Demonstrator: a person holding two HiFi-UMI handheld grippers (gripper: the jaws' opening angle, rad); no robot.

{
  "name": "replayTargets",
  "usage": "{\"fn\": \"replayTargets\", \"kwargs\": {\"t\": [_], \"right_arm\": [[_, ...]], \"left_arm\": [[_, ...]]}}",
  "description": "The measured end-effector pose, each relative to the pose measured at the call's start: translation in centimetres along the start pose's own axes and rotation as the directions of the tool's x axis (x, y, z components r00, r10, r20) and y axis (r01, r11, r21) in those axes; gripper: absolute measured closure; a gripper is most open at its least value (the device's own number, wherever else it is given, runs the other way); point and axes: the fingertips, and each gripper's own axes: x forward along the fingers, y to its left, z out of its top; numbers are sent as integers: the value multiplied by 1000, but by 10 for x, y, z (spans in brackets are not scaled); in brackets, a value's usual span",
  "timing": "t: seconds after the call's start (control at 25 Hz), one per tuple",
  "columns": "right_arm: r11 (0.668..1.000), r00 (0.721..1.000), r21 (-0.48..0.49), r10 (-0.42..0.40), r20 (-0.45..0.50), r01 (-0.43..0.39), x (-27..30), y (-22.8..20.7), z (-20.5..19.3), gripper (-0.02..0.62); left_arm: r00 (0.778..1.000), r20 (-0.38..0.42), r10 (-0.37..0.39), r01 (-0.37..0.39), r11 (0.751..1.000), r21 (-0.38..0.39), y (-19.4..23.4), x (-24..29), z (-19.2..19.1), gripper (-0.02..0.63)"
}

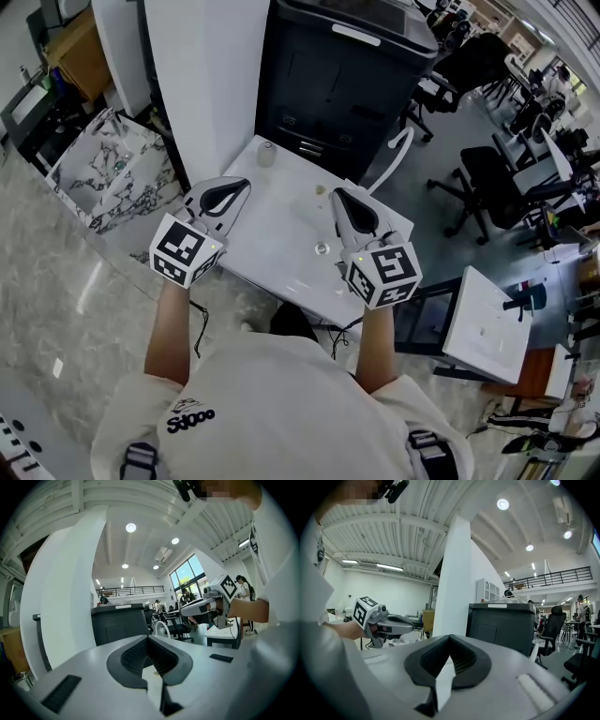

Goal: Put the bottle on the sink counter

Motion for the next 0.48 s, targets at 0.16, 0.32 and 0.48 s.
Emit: {"fn": "replayTargets", "kwargs": {"t": [0.16,0.32,0.48], "right_arm": [[1000,1000,3,3,-4,-3,-1,2,-2,586],[1000,1000,4,7,-9,-7,-1,6,-7,586],[1000,1000,3,11,-7,-11,-4,7,-7,587]], "left_arm": [[1000,0,-3,3,1000,-12,-2,0,-2,600],[1000,-10,-13,13,1000,-19,-7,-2,-9,600],[1000,-18,-24,24,1000,-18,-14,-1,-10,600]]}}
